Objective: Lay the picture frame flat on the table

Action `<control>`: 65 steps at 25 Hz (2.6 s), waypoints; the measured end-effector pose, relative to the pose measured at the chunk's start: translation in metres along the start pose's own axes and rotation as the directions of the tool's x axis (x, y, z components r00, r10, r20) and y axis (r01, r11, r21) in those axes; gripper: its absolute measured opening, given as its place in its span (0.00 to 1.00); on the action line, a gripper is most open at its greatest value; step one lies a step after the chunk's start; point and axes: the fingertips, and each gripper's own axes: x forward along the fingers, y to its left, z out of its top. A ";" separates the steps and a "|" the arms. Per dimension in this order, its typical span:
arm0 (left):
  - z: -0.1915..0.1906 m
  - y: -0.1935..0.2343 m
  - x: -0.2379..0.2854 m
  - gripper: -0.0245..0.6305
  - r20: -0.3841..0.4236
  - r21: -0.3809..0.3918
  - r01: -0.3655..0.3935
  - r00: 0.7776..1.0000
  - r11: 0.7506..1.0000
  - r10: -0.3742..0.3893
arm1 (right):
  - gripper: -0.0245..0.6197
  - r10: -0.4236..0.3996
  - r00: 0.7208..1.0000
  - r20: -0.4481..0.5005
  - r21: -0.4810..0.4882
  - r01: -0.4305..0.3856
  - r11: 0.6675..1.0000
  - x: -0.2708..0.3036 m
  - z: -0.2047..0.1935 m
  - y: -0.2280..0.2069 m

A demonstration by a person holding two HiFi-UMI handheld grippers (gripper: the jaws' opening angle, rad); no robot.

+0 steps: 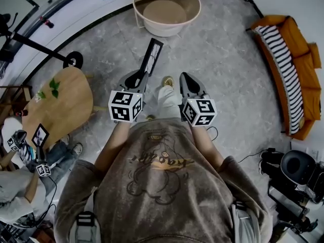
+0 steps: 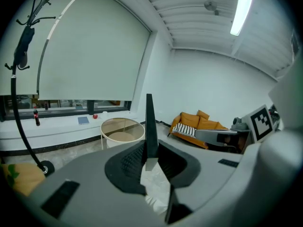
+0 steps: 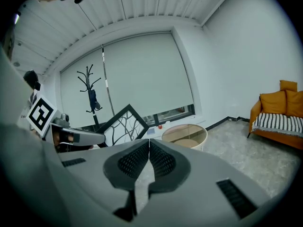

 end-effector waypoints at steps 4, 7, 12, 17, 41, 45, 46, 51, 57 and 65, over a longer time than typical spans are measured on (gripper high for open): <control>0.005 0.005 0.019 0.16 -0.007 -0.004 0.006 1.000 1.000 -0.006 | 0.07 -0.002 1.000 -0.002 0.002 0.003 1.000 0.015 0.005 -0.012; 0.012 0.013 0.033 0.16 -0.016 -0.004 0.009 1.000 1.000 -0.009 | 0.07 -0.002 1.000 -0.004 0.005 0.002 1.000 0.029 0.012 -0.019; 0.026 0.027 0.057 0.16 -0.034 -0.018 0.017 0.999 1.000 -0.018 | 0.07 0.000 1.000 -0.009 0.011 0.001 1.000 0.055 0.028 -0.030; 0.053 0.031 0.080 0.16 -0.025 -0.019 0.018 1.000 1.000 -0.019 | 0.07 0.015 1.000 -0.010 0.009 -0.015 1.000 0.077 0.048 -0.045; 0.136 0.052 0.213 0.16 -0.009 -0.056 -0.055 0.998 0.997 0.054 | 0.07 0.128 0.990 -0.053 -0.021 -0.129 0.991 0.192 0.117 -0.152; 0.147 0.054 0.230 0.16 -0.002 -0.058 -0.067 0.998 0.996 0.067 | 0.07 0.135 0.989 -0.055 -0.019 -0.136 0.991 0.205 0.123 -0.168; 0.149 0.055 0.232 0.16 -0.003 -0.059 -0.070 0.998 0.996 0.070 | 0.07 0.137 0.989 -0.056 -0.017 -0.138 0.990 0.209 0.124 -0.170; 0.155 0.065 0.246 0.16 0.001 -0.066 -0.080 0.997 0.995 0.080 | 0.07 0.142 0.988 -0.068 -0.012 -0.143 0.990 0.226 0.126 -0.180; 0.162 0.069 0.265 0.16 0.000 -0.075 -0.069 0.998 0.995 0.069 | 0.07 0.133 0.988 -0.084 -0.010 -0.134 0.991 0.237 0.127 -0.192; 0.175 0.082 0.301 0.16 -0.002 -0.083 -0.044 0.999 0.996 0.044 | 0.07 0.111 0.989 -0.094 -0.014 -0.113 0.993 0.264 0.137 -0.211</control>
